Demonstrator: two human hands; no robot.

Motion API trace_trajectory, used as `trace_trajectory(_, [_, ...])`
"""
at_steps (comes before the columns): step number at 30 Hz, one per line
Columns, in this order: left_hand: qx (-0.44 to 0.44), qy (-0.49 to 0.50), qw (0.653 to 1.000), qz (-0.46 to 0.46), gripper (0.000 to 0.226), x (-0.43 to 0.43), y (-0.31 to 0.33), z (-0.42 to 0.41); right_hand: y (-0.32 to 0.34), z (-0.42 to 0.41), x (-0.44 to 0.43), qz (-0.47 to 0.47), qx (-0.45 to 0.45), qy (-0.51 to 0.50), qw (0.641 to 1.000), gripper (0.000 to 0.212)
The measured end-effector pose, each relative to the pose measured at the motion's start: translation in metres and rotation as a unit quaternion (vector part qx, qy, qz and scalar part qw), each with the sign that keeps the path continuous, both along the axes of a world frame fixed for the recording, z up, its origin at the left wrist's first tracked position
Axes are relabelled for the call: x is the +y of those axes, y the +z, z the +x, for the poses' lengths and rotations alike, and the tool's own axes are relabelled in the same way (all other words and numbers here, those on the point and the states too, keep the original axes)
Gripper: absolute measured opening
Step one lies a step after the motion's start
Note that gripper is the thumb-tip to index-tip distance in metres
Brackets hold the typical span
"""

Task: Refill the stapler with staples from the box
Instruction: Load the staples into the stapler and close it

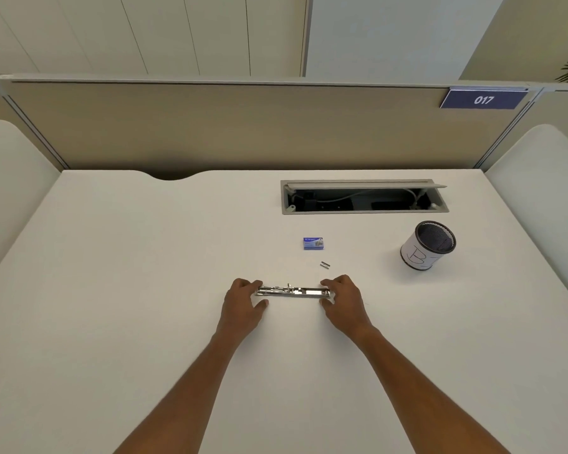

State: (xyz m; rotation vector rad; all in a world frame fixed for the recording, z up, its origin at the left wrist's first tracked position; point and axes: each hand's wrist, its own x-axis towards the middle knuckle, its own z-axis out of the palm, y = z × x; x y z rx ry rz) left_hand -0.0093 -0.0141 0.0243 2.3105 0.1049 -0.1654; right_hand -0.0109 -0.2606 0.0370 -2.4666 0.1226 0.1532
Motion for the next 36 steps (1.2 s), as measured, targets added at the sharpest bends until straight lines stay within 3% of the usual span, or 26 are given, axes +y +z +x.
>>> trace_trajectory(9, [-0.015,-0.006,1.0,0.011,0.017,0.006,-0.002,0.004,-0.009,0.0,0.001,-0.028,-0.037,0.03,0.998,0.015])
trace_trajectory(17, [-0.027,-0.056,0.998,0.03,0.017,0.018,0.009,0.006,0.006,-0.002,-0.005,-0.009,-0.051,0.064,0.997,0.02])
trace_trajectory(25, [0.009,-0.015,0.978,-0.209,0.017,0.042,0.063,0.017,0.062,-0.002,-0.009,0.062,-0.119,0.074,0.988,0.017])
trace_trajectory(33, [0.011,0.001,0.903,-0.43,0.035,0.056,0.114,0.016,0.131,0.002,-0.005,0.08,-0.19,0.109,0.972,0.022])
trace_trajectory(36, [-0.011,0.014,0.85,-0.526,0.035,0.053,0.129,0.017,0.155,0.007,-0.002,0.082,-0.215,0.117,0.966,0.025])
